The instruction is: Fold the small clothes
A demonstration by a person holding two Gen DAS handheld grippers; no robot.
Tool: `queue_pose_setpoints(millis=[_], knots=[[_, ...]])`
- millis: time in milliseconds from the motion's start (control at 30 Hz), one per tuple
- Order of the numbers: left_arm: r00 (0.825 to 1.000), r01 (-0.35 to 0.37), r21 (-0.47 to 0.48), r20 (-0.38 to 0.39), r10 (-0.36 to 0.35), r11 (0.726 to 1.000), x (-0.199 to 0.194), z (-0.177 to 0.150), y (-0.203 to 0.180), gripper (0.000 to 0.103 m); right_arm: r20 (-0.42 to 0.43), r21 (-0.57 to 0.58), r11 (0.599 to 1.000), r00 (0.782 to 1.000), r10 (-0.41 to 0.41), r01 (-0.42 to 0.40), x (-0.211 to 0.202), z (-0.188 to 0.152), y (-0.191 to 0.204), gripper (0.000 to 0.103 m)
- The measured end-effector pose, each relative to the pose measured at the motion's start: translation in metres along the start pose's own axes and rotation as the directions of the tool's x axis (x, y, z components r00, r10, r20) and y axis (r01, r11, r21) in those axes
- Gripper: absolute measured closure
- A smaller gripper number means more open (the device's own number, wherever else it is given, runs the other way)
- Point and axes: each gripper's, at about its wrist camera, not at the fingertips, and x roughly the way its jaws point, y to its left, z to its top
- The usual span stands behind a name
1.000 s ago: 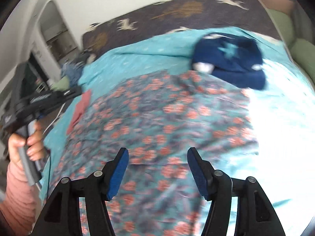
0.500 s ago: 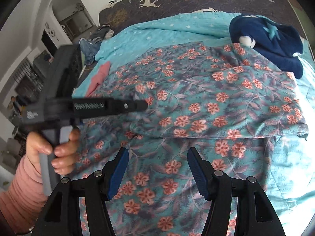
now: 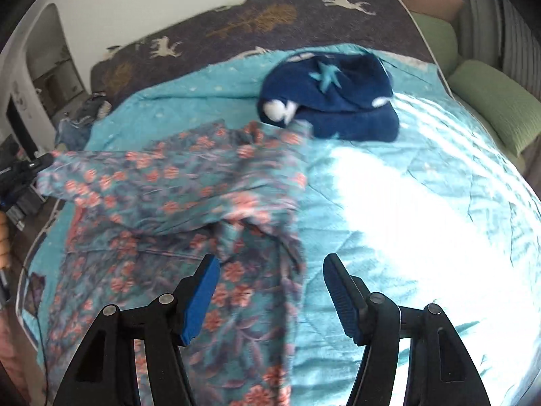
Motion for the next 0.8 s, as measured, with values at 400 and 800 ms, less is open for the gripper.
queue_pose_setpoints(millis=[400, 800], knots=[[0.997, 0.037, 0.060, 0.072, -0.041, 0.998, -0.020, 0.035, -0.033, 0.099, -0.022, -0.013, 0.979, 0.979, -0.204, 0.204, 0.061, 0.032, 0.006, 0.043], [0.998, -0.033, -0.009, 0.044, 0.034, 0.999, 0.002, 0.014, 0.020, 0.099, 0.031, 0.150, 0.984, 0.994, -0.100, 0.094, 0.023, 0.023, -0.024, 0.072]])
